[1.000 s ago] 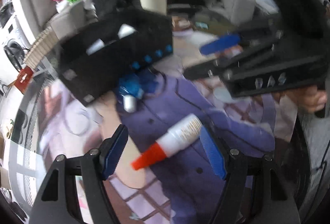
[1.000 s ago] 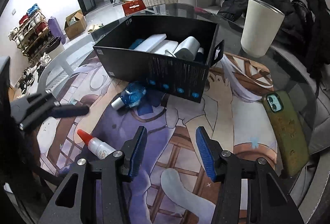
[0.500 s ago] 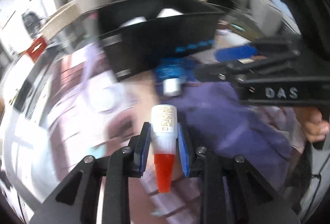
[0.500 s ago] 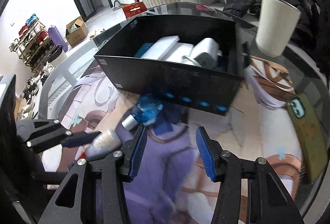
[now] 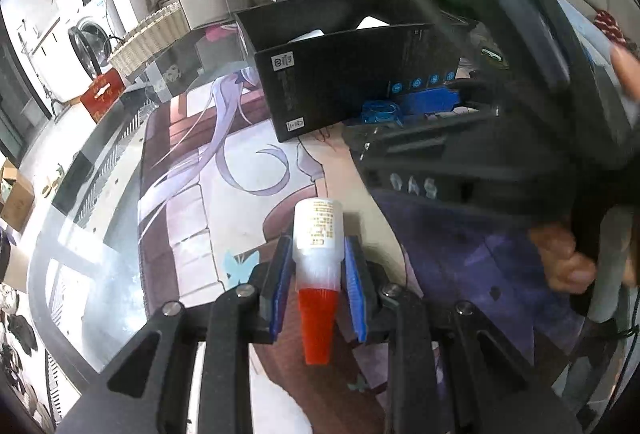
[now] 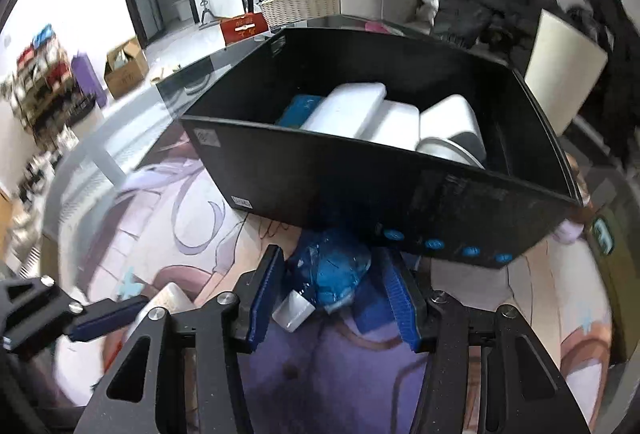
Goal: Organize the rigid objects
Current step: 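Grasp the blue crystal bottle with the right tool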
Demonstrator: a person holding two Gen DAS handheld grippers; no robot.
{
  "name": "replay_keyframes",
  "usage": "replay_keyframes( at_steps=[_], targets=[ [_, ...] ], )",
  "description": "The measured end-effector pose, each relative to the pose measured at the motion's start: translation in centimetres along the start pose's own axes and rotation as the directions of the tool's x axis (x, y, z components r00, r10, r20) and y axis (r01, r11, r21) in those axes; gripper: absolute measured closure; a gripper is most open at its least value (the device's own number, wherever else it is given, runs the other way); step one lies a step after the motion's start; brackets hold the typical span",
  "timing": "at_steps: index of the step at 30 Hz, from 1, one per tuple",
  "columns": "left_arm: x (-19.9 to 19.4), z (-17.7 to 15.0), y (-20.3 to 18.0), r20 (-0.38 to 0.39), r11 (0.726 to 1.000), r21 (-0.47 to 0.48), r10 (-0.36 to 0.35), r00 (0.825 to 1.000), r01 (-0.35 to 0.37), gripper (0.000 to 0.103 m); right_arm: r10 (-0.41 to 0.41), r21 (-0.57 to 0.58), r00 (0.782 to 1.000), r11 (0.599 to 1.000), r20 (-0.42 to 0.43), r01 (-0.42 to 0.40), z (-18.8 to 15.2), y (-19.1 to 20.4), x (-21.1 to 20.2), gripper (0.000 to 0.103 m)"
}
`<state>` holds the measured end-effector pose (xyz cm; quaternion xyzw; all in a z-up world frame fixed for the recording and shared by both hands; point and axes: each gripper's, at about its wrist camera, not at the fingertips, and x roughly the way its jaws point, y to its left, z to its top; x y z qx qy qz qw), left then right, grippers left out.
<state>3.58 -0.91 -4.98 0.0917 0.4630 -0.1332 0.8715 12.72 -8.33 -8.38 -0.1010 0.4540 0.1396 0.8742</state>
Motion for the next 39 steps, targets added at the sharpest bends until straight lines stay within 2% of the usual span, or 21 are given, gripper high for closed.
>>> replay_keyframes(
  at_steps=[1,2,7,12,18,21,26,27,29,30,36,39],
  targets=[
    [0.1,0.1,0.0,-0.003,1.0,-0.007,-0.006,1.0,0.006,0.079,0.004,-0.009,1.0,1.0,0.0,-0.004,-0.1,0.1,-0.1,0.064],
    [0.4,0.7,0.2,-0.004,1.0,-0.009,-0.008,1.0,0.008,0.079,0.013,-0.014,1.0,1.0,-0.006,-0.013,-0.1,0.1,-0.2,0.067],
    [1.1,1.5,0.8,-0.012,0.999,-0.047,-0.017,1.0,0.016,0.079,0.074,0.058,0.994,0.996,-0.075,-0.07,-1.0,-2.9,-1.5,0.067],
    [1.8,2.7,-0.2,-0.015,0.999,-0.049,-0.011,1.0,0.01,0.078,0.076,0.097,0.993,0.993,-0.096,-0.066,-2.9,-6.0,-3.0,0.067],
    [2.7,3.9,-2.0,-0.003,1.0,-0.01,0.006,1.0,-0.006,0.076,0.067,0.053,0.994,0.997,-0.089,-0.063,-4.0,-7.3,-3.6,0.066],
    [3.0,4.4,-2.0,-0.002,1.0,-0.019,0.004,1.0,-0.004,0.072,0.07,0.054,0.993,0.996,-0.094,-0.065,-4.6,-7.7,-3.8,0.054],
    [2.9,4.4,-2.0,-0.001,1.0,-0.009,0.002,1.0,-0.002,0.072,0.066,0.043,0.994,0.997,-0.091,-0.063,-5.1,-7.9,-3.9,0.054],
    [2.8,4.4,-1.8,-0.003,1.0,-0.014,-0.005,1.0,0.005,0.072,0.068,0.046,0.994,0.997,-0.091,-0.064,-5.1,-8.0,-3.9,0.055],
    [2.7,4.1,-1.6,-0.003,1.0,-0.013,-0.008,1.0,0.008,0.071,0.059,0.048,0.994,0.997,-0.093,-0.055,-5.1,-8.0,-3.8,0.069],
    [2.6,4.0,-1.5,-0.005,1.0,-0.015,-0.01,1.0,0.01,0.071,0.054,0.043,0.994,0.998,-0.093,-0.05,-5.1,-7.9,-3.9,0.071],
    [2.4,3.6,-1.5,-0.015,0.999,-0.019,-0.045,0.999,0.044,0.083,0.075,0.03,0.993,0.997,-0.095,-0.073,-4.8,-7.2,-3.9,0.072],
    [2.2,3.4,-1.4,-0.01,0.999,-0.027,-0.047,0.999,0.047,0.083,0.081,0.019,0.993,0.997,-0.084,-0.08,-4.7,-6.5,-4.1,0.072]
  ],
)
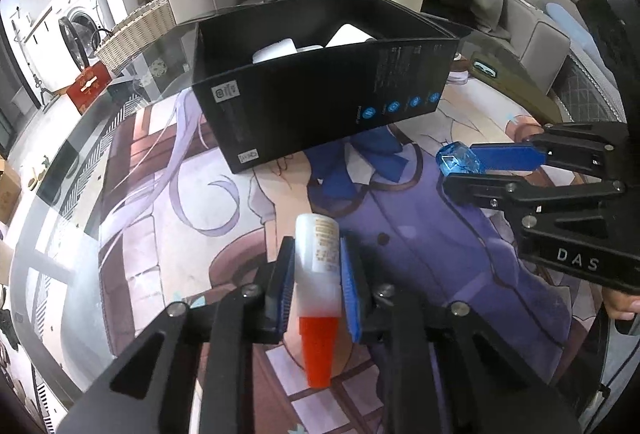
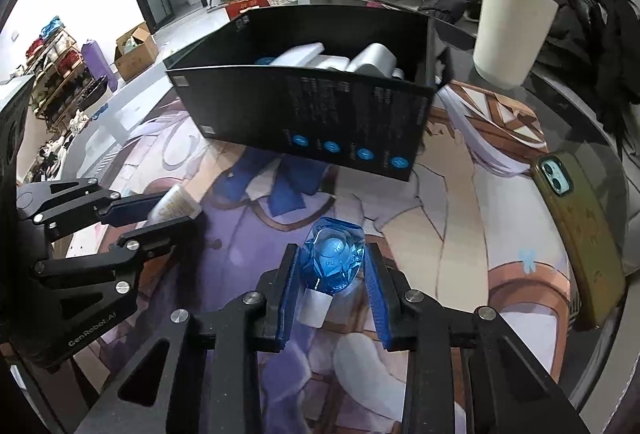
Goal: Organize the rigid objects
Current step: 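Grasp the blue crystal bottle with the right tool, then lift the glue bottle with the left tool while the right tool lifts the blue bottle over the box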
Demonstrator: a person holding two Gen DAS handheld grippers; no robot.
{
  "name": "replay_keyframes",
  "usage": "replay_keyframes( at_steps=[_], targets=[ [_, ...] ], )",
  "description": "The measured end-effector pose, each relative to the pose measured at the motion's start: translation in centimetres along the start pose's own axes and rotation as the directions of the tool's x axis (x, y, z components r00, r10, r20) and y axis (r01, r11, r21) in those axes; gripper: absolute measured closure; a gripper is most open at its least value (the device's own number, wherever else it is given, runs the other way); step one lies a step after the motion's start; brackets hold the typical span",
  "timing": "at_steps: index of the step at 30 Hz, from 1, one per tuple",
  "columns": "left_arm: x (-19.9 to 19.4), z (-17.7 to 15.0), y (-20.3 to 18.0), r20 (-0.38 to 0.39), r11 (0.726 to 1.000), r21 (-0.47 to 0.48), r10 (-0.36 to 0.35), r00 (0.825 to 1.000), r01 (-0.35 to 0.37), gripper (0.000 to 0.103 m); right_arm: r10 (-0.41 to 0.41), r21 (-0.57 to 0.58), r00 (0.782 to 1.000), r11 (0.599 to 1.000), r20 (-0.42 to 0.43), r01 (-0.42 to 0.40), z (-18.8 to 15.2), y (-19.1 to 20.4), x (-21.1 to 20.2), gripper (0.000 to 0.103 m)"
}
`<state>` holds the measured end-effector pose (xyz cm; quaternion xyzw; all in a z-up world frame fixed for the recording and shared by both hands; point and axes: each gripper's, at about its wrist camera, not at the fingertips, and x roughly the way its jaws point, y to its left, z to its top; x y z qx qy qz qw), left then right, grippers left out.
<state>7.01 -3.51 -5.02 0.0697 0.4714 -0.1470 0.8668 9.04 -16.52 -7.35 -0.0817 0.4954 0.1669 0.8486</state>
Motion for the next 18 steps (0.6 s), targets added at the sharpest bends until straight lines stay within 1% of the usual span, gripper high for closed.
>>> replay_keyframes(
  at_steps=[3,5,10,13,14,16,17,18],
  targets=[
    [-0.4,-0.2,0.1,0.015,1.0,-0.005,-0.001,1.0,0.001,0.085,0.005,-0.002,1.0,1.0,0.015,-0.005,0.1,0.4,-0.3,0.072],
    [-1.2,-0.2,0.1,0.049,1.0,-0.002,0.001,0.999,-0.001,0.086,0.003,-0.003,0.999,1.0,0.034,-0.002,0.2,0.5,-0.7,0.072],
    [-3.4,0.1,-0.3,0.146,1.0,0.015,0.008,0.989,-0.01,0.087,-0.001,-0.022,0.99,1.0,0.141,0.004,0.6,1.0,-3.1,0.072],
    [-5.2,0.4,-0.7,0.228,0.999,0.026,0.017,0.973,-0.023,0.087,-0.005,-0.04,0.975,0.999,0.22,0.014,0.6,1.6,-4.9,0.072],
    [-6.0,0.5,-0.7,0.267,0.999,0.027,0.021,0.964,-0.029,0.087,-0.008,-0.049,0.967,0.999,0.256,0.021,0.6,1.7,-5.6,0.072],
    [-7.1,0.6,-0.9,0.318,0.999,0.03,0.03,0.948,-0.041,0.087,-0.009,-0.061,0.949,0.998,0.317,0.03,0.4,1.8,-6.9,0.072],
    [-8.0,0.7,-1.0,0.359,0.998,0.033,0.036,0.933,-0.052,0.087,-0.012,-0.064,0.938,0.997,0.346,0.036,0.3,2.0,-7.5,0.072],
    [-8.5,0.7,-1.1,0.385,0.997,0.038,0.042,0.922,-0.061,0.087,-0.013,-0.07,0.923,0.997,0.384,0.043,0.2,2.3,-8.4,0.072]
  ],
)
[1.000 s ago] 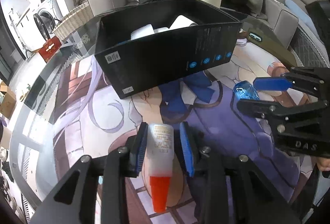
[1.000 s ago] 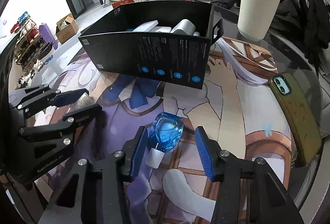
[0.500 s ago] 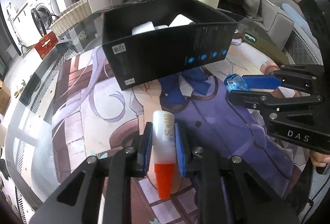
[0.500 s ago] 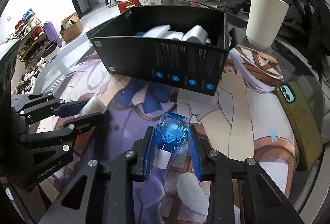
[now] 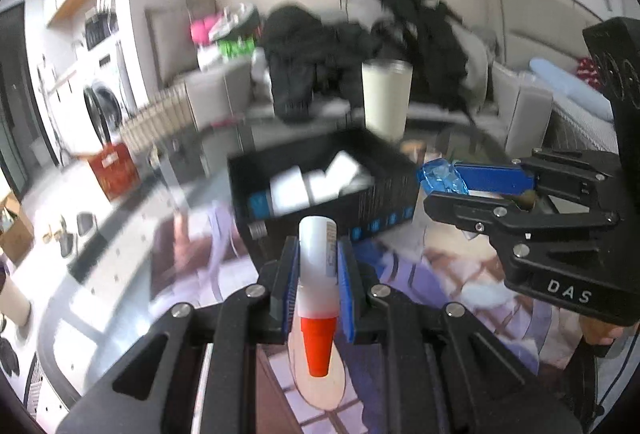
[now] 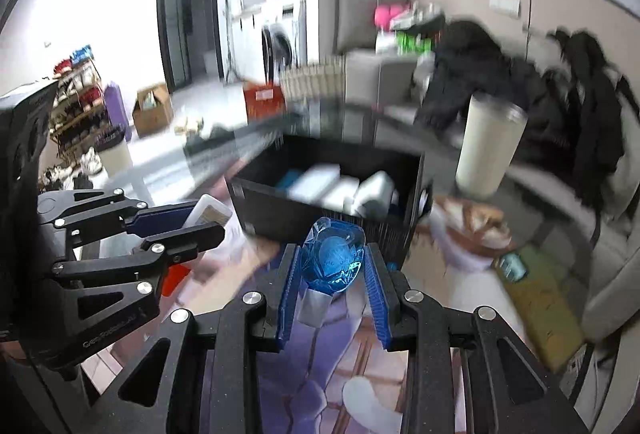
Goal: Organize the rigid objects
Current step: 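Lift the glue bottle with the left tool while the right tool lifts the blue bottle over the box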
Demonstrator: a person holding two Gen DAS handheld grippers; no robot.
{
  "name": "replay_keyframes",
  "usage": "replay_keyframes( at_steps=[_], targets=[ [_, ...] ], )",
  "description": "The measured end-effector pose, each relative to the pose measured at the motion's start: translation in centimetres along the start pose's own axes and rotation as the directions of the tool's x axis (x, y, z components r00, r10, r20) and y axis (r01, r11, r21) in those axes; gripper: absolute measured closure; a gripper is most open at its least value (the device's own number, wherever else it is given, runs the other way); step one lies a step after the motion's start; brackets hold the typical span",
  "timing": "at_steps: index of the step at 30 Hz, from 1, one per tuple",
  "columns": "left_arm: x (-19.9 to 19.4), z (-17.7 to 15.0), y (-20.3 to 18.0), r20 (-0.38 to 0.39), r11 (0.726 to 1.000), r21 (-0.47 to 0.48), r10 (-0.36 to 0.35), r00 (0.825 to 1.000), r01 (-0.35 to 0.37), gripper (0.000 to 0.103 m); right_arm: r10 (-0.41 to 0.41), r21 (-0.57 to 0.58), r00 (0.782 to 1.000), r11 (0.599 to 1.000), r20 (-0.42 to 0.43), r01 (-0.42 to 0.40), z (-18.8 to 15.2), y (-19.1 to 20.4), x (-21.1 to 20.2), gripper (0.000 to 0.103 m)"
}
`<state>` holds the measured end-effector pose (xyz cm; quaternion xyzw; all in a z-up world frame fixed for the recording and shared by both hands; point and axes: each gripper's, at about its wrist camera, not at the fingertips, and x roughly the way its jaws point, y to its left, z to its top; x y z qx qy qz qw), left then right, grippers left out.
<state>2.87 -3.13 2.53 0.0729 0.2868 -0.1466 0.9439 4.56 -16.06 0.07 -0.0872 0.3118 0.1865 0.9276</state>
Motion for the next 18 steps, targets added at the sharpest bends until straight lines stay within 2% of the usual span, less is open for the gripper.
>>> replay_keyframes(
  at_steps=[2,4,5,7,9,11,18],
  targets=[
    [-1.4,0.4,-0.2,0.077,1.0,0.012,0.017,0.997,-0.018,0.087,-0.008,-0.016,0.997,1.0,0.082,0.009,0.5,0.4,-1.7,0.072],
    [-2.9,0.8,-0.4,0.171,0.999,0.025,0.037,0.984,-0.042,0.087,-0.016,-0.026,0.986,0.999,0.168,0.02,0.8,0.8,-3.5,0.072],
    [-4.1,1.0,-0.4,0.235,0.998,0.026,0.055,0.971,-0.063,0.087,-0.022,-0.032,0.974,0.999,0.227,0.03,1.0,1.1,-4.7,0.072],
    [-5.5,1.2,-0.3,0.305,0.997,0.021,0.063,0.95,-0.073,0.087,-0.028,-0.041,0.954,0.998,0.3,0.043,1.0,1.5,-6.4,0.072],
    [-6.2,1.4,-0.1,0.334,0.997,0.012,0.063,0.94,-0.071,0.087,-0.03,-0.054,0.931,0.997,0.365,0.054,1.0,2.1,-8.0,0.072],
    [-6.5,1.6,0.5,0.346,0.998,-0.008,0.061,0.936,-0.062,0.087,-0.027,-0.058,0.918,0.997,0.395,0.055,1.0,2.5,-8.9,0.072],
    [-6.5,3.3,2.2,0.372,0.996,-0.066,0.078,0.925,-0.058,0.087,-0.034,-0.032,0.913,0.998,0.407,0.052,2.5,2.4,-9.2,0.072]
  ],
)
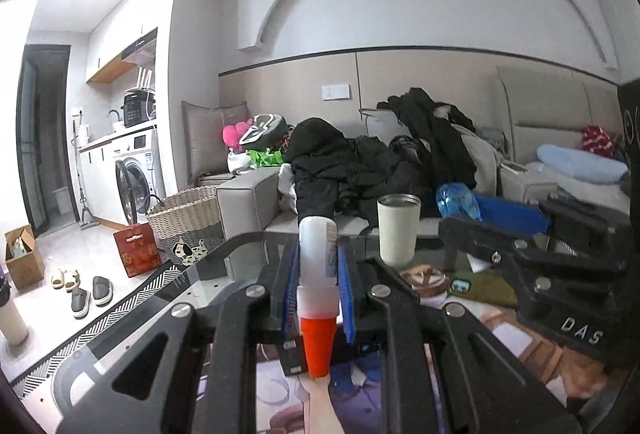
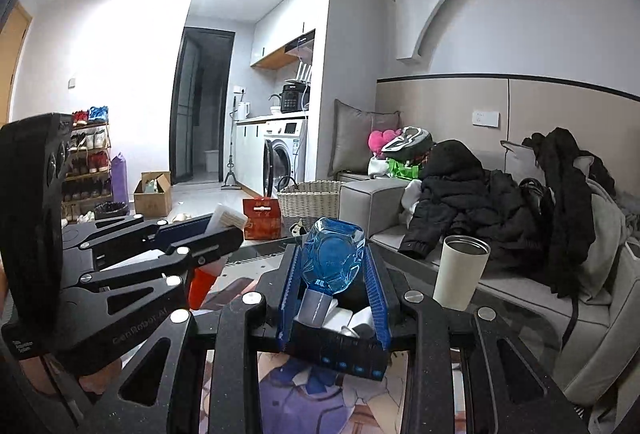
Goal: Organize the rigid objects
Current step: 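Lift the glue bottle with the left tool while the right tool lifts the blue bottle over the box, then release the glue bottle into the box with the left tool while the right tool releases the blue bottle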
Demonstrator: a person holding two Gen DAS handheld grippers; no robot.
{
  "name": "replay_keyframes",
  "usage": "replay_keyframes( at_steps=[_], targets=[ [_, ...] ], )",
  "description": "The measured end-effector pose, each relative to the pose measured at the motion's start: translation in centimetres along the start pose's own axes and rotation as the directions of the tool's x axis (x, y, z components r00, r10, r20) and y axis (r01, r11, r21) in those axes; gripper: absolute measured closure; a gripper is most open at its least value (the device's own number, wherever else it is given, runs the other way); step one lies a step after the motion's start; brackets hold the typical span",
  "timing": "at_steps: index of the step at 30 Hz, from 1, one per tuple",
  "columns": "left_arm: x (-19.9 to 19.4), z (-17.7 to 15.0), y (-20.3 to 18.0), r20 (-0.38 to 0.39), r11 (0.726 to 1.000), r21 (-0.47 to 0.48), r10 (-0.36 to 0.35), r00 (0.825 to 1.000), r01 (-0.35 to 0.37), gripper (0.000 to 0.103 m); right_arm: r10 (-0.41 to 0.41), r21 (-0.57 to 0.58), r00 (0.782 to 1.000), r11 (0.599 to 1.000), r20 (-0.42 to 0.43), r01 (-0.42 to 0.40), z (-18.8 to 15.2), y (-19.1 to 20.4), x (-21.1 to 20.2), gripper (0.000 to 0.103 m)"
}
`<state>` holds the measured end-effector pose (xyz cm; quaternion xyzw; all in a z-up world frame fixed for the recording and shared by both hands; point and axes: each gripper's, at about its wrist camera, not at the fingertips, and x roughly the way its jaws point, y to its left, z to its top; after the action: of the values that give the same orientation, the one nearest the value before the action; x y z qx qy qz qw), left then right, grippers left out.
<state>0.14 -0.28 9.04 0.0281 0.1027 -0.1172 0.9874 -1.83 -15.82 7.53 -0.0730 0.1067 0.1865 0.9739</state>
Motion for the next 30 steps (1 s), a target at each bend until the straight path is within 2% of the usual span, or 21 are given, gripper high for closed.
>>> replay_keyframes(
  at_steps=[6,13,19,22,25,26,28,30],
  targets=[
    [1.8,1.4,0.8,0.015,0.998,-0.056,0.017,1.0,-0.017,0.087,-0.012,0.03,1.0,0.999,-0.001,0.012,1.6,-0.5,1.5,0.072],
    [6.0,2.1,1.8,-0.031,0.992,-0.117,0.044,0.999,-0.047,0.087,-0.035,0.052,0.999,0.998,-0.023,0.036,3.5,-1.8,5.0,0.072],
    [8.8,1.8,2.1,-0.069,0.989,-0.131,0.063,0.996,-0.072,0.087,-0.028,0.055,0.994,0.998,-0.105,0.034,3.3,-2.8,10.0,0.072],
    [10.6,1.3,2.1,-0.131,0.987,-0.144,0.05,0.99,-0.069,0.087,-0.008,0.08,0.984,0.997,-0.177,0.022,2.8,-3.4,12.6,0.072],
    [13.1,0.4,2.5,-0.241,0.984,-0.163,0.025,0.97,-0.066,0.087,0.006,0.1,0.967,0.995,-0.255,0.02,1.7,-4.0,15.1,0.072],
    [13.6,0.3,2.6,-0.266,0.983,-0.171,0.014,0.964,-0.062,0.087,0.02,0.111,0.954,0.994,-0.301,0.015,1.2,-4.2,16.3,0.072],
    [15.2,-0.6,2.5,-0.343,0.983,-0.174,-0.001,0.94,-0.062,0.087,0.034,0.14,0.933,0.99,-0.357,0.017,0.4,-4.8,17.6,0.072],
    [16.6,-1.2,2.1,-0.406,0.985,-0.161,-0.015,0.914,-0.055,0.087,0.056,0.171,0.895,0.985,-0.442,0.023,-0.8,-5.4,19.2,0.072]
  ],
)
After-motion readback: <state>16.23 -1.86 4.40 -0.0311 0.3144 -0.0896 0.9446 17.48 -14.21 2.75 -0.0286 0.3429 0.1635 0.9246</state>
